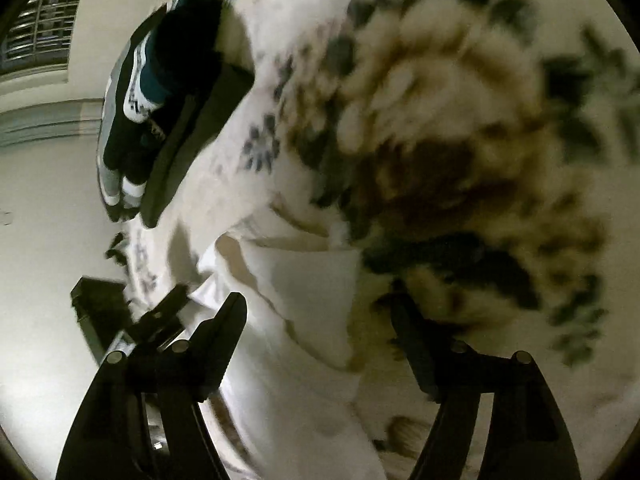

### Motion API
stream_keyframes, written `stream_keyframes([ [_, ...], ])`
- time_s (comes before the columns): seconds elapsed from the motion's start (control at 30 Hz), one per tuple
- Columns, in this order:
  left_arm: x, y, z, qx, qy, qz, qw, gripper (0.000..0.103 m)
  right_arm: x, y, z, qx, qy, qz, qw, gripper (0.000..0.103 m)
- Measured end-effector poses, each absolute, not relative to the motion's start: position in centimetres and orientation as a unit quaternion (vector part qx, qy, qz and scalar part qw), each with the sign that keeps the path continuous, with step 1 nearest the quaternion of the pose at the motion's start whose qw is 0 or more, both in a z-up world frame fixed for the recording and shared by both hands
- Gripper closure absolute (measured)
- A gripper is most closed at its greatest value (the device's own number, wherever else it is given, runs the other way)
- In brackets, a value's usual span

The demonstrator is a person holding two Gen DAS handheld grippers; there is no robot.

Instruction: Fold small clothes

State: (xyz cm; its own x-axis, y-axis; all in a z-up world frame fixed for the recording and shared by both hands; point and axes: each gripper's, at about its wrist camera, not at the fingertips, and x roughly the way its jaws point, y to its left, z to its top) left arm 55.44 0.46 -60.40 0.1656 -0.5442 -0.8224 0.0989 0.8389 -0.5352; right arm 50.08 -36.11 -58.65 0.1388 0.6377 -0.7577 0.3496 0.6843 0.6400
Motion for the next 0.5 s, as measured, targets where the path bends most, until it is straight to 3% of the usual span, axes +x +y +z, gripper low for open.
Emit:
stream_keyframes([
  [0.07, 55.7, -1.3, -60.0, -0.16, 0.607, -0.241, 0.74, 0.029, 50.4, -35.4, -59.1, 0.393, 0.642, 0.134, 0.644, 0.029],
  [0.13, 55.6, -2.9, -59.5, -0.124, 0.601, -0.253, 0.748, 0.04, 50.8, -34.6, -59.3, 0.39, 0.644, 0.15, 0.641, 0.046],
  [0.17, 55.6, -3.4, -59.4, -0.112, 0.6, -0.258, 0.749, 0.073, 51.1, -34.1, -59.4, 0.381, 0.649, 0.154, 0.64, 0.059],
  [0.2, 55.6, -3.7, -59.4, -0.101, 0.602, -0.257, 0.749, 0.095, 51.3, -33.6, -59.4, 0.366, 0.653, 0.153, 0.644, 0.072],
  [0.3, 55.3, -3.5, -58.5, -0.1, 0.584, -0.263, 0.761, 0.095, 51.4, -33.3, -58.9, 0.343, 0.653, 0.146, 0.659, 0.09],
  [0.5, 53.2, -1.3, -55.0, -0.137, 0.545, -0.27, 0.781, 0.095, 50.5, -33.4, -55.5, 0.34, 0.624, 0.17, 0.683, 0.096],
])
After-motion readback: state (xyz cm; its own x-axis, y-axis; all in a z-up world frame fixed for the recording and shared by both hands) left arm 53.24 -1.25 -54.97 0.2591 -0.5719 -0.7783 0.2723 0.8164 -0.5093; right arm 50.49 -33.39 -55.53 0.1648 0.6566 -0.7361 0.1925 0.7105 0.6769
